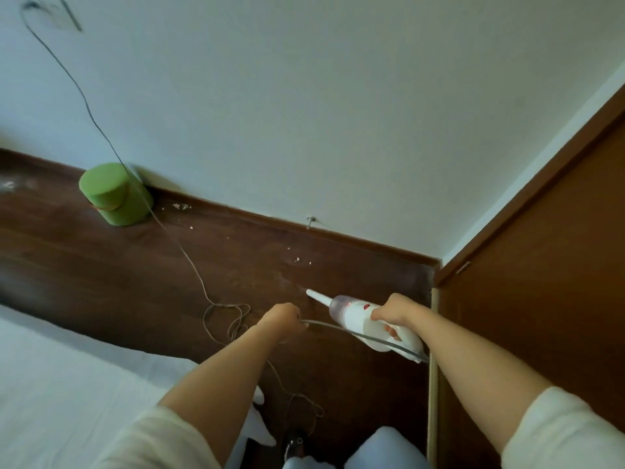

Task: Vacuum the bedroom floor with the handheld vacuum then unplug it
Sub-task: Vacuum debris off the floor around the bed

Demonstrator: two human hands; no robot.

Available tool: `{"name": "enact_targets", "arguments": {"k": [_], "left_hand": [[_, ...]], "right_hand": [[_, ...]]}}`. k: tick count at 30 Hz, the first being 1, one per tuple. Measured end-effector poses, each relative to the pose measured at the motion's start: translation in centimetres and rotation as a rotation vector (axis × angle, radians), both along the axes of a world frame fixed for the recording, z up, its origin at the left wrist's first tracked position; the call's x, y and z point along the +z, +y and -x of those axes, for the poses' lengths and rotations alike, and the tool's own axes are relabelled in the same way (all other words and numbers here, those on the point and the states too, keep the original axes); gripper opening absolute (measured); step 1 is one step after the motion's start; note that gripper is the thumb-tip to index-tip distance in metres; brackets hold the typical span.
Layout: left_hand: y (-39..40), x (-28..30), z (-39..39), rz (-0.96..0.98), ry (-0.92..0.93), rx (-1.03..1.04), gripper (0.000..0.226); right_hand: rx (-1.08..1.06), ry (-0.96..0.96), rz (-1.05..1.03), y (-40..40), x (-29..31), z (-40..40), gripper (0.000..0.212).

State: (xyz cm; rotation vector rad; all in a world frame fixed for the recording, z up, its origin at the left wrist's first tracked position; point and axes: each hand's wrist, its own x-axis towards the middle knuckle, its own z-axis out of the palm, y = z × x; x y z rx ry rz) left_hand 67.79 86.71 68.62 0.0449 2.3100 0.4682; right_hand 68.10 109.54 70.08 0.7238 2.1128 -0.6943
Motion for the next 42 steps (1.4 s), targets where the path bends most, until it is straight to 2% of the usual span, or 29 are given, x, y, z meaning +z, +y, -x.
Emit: {"name": "enact_targets", "arguments": {"k": [7, 17, 20, 24, 28, 32, 38, 42], "left_hand": [[-2.5, -0.1, 0.8, 0.014, -0.001, 0.189, 0.031], [-0.1, 0.6, 3.0, 0.048, -0.05, 0.382, 0.029], [2.2, 0.8, 4.1, 0.027, -0.047, 0.366, 0.027], [6.4, 1.1, 6.2, -0.011, -0.004, 0.272, 0.025], [9.9, 1.0, 7.6, -0.009, 0.041, 0.158, 0.03], [12.1, 0.1, 7.1, -0.002, 0.019, 0.053, 0.036], [10.9, -0.4, 5.5, -0.006, -0.078, 0.112, 0.038], [9.0, -0.2, 4.4, 0.002, -0.074, 0.188, 0.035]], "right_hand": [[0.15, 0.011, 0.035, -3.0, -0.3, 5.9, 0.062], [0.3, 0.039, 0.096, -2.2, -1.1, 12.3, 0.057], [0.312, 0.011, 0.099, 0.9, -0.4, 13.0, 0.053], [0.322, -0.016, 0.085, 6.3, 1.3, 13.4, 0.028], [0.343, -0.051, 0.024, 10.0, 3.3, 13.1, 0.03], [0.256, -0.073, 0.039, 13.0, 3.6, 11.7, 0.027], [0.308, -0.054, 0.019, 12.4, 3.2, 12.0, 0.028], [0.327, -0.021, 0.022, 10.1, 2.2, 12.2, 0.028]]}}
